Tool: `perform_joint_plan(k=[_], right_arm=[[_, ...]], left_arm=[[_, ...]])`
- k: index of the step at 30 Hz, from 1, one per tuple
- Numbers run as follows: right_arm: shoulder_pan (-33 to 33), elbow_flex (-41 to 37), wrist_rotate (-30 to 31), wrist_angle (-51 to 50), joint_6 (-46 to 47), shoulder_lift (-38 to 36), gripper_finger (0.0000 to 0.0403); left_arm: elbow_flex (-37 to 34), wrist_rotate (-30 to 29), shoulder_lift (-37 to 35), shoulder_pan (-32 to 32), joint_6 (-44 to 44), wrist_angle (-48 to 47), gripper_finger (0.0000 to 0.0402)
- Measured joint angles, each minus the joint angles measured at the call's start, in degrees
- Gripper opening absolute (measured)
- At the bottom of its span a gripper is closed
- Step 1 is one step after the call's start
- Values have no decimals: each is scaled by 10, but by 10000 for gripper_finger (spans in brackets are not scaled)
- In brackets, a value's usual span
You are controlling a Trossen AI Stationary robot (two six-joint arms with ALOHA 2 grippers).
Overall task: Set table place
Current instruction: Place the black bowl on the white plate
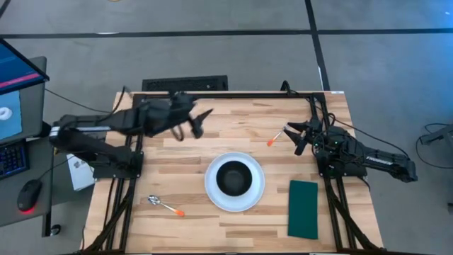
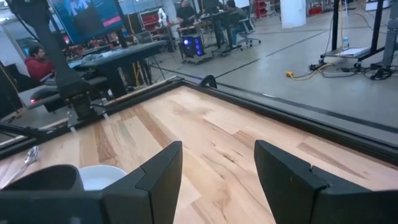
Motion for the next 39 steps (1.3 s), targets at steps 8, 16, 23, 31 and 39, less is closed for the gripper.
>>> perform_joint_plan(k=[8,16,23,31,39], right_arm=[[0,-1,0,4,0,0,224],[0,-1,0,10,-1,0,224],[-15,9,62,-25,119,5,224],[-52,116,123,-189,233,108,224],[-103,242,77,-303,311,295,224]], left_arm=[[-274,-2,-195,-16,-20,126,268],[-465,-2,-361,-16,-28,212,267],[-525,-2,-455,-16,-23,199,267],[-554,-3,-482,-16,-19,185,267],[-555,-3,-481,-16,-19,176,267]])
